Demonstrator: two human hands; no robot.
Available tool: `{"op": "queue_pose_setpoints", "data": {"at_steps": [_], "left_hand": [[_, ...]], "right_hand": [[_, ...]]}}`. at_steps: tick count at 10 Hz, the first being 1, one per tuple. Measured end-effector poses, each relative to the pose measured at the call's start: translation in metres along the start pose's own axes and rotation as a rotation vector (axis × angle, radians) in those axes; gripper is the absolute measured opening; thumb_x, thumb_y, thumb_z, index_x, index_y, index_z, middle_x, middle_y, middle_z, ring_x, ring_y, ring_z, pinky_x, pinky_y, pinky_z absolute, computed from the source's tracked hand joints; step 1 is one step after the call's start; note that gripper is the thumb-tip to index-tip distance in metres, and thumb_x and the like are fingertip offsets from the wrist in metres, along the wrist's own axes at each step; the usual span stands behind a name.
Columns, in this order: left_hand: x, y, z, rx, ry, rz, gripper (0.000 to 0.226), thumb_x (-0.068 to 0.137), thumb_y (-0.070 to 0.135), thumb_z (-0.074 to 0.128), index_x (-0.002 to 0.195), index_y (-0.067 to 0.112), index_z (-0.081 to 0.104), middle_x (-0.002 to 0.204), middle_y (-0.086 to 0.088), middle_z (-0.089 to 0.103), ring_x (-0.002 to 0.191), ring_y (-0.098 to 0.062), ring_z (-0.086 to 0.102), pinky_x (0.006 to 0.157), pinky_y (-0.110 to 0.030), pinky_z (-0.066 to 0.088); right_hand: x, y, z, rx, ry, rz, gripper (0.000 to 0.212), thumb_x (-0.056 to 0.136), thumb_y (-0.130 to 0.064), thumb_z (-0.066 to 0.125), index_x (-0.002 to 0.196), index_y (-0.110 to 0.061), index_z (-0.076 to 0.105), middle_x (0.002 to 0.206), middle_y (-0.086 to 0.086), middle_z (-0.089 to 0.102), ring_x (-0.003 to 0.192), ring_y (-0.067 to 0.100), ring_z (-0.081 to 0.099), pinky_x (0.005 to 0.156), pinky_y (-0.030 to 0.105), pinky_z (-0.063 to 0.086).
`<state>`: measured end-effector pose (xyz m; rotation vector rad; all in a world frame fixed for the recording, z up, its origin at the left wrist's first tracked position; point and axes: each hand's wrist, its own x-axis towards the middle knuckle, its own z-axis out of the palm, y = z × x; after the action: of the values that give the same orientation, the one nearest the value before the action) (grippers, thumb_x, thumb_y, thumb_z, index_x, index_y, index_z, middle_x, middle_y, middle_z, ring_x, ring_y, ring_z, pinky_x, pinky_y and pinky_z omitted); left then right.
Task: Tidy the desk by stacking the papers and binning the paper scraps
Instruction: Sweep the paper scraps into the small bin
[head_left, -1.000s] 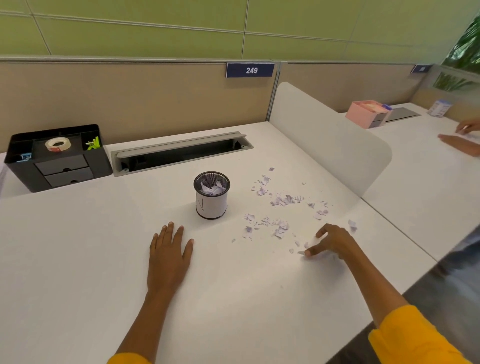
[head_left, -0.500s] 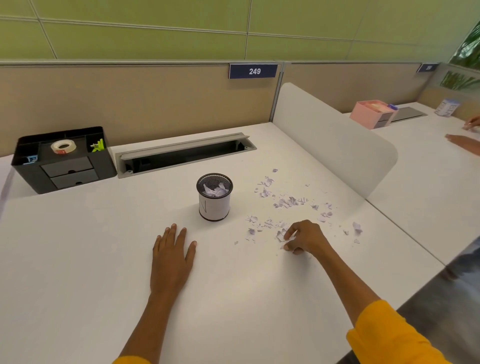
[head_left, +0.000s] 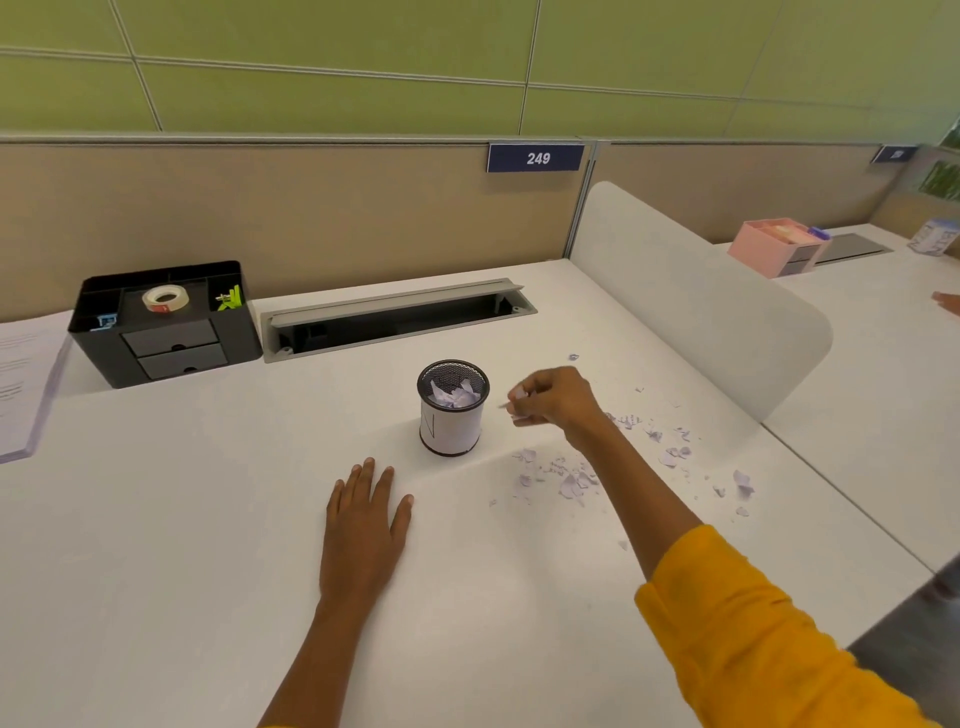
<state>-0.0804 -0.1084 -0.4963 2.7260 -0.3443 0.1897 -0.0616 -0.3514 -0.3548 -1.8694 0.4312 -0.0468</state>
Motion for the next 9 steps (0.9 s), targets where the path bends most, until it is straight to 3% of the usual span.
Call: {"op": "queue_pose_setpoints", "data": {"at_steps": [1,2,3,4,6,7,8,9], "left_hand": [[0.000,0.000,0.000,-0.002,-0.008,-0.007,0.064,0.090,0.049,0.024,0.126,0.008,0.058,0.138,-0.016,0.048,0.129,-0.029,0.045,0.110,-0.033,0.015],[-0.001,0.001,-0.003,-0.008,-0.017,-0.012,0.071,0.094,0.054,0.015,0.122,0.008,0.060,0.135,-0.016,0.052,0.126,-0.029,0.049,0.108,-0.034,0.017],[0.000,0.001,-0.005,-0.016,-0.012,-0.017,0.076,0.095,0.055,0.008,0.120,0.008,0.062,0.133,-0.016,0.054,0.123,-0.030,0.051,0.107,-0.033,0.018],[-0.001,0.000,-0.005,-0.023,-0.014,-0.024,0.077,0.095,0.055,0.006,0.121,0.009,0.062,0.134,-0.015,0.053,0.124,-0.029,0.050,0.108,-0.033,0.018],[0.000,-0.001,-0.004,-0.015,-0.017,-0.027,0.076,0.095,0.055,0.006,0.121,0.009,0.061,0.134,-0.015,0.053,0.124,-0.028,0.050,0.108,-0.034,0.018],[-0.001,-0.002,-0.003,-0.015,-0.014,-0.026,0.076,0.095,0.055,0.008,0.121,0.009,0.062,0.133,-0.015,0.054,0.124,-0.028,0.050,0.108,-0.034,0.018],[0.000,-0.002,-0.001,-0.015,-0.013,-0.024,0.065,0.093,0.051,0.021,0.122,0.008,0.061,0.134,-0.016,0.053,0.125,-0.029,0.050,0.108,-0.034,0.018],[0.001,-0.003,0.001,-0.012,-0.008,-0.017,0.060,0.090,0.047,0.028,0.120,0.007,0.062,0.133,-0.017,0.054,0.123,-0.030,0.051,0.107,-0.035,0.019]], "right_hand": [[0.010,-0.013,0.014,-0.031,0.010,-0.030,0.011,0.073,0.009,0.072,0.075,0.001,0.064,0.077,0.010,0.065,0.069,0.024,0.065,0.063,0.026,0.060],[0.024,-0.025,0.034,-0.107,0.009,-0.044,0.012,0.075,0.003,0.074,0.075,-0.004,0.064,0.085,0.013,0.065,0.077,0.027,0.066,0.079,0.036,0.059],[0.031,-0.031,0.044,-0.176,0.009,-0.030,0.011,0.076,-0.002,0.074,0.084,-0.003,0.067,0.093,0.013,0.066,0.085,0.026,0.066,0.085,0.037,0.057],[0.034,-0.038,0.049,-0.241,-0.040,-0.051,0.025,0.077,-0.009,0.076,0.101,-0.003,0.069,0.108,0.014,0.067,0.099,0.029,0.065,0.088,0.038,0.056],[0.027,-0.039,0.035,-0.136,-0.028,-0.119,0.028,0.079,-0.006,0.073,0.106,-0.002,0.069,0.111,0.015,0.068,0.100,0.029,0.066,0.086,0.040,0.057],[0.021,-0.034,0.020,-0.049,0.011,-0.124,0.023,0.080,-0.002,0.071,0.102,0.001,0.070,0.104,0.015,0.069,0.093,0.027,0.067,0.081,0.038,0.059],[0.013,-0.011,-0.009,0.065,0.039,-0.082,0.019,0.077,0.005,0.071,0.095,0.004,0.070,0.093,0.018,0.069,0.078,0.026,0.068,0.070,0.027,0.060],[0.006,0.011,-0.026,0.114,0.060,-0.007,0.016,0.075,0.008,0.072,0.089,0.003,0.070,0.091,0.023,0.069,0.072,0.028,0.068,0.066,0.025,0.059]]}}
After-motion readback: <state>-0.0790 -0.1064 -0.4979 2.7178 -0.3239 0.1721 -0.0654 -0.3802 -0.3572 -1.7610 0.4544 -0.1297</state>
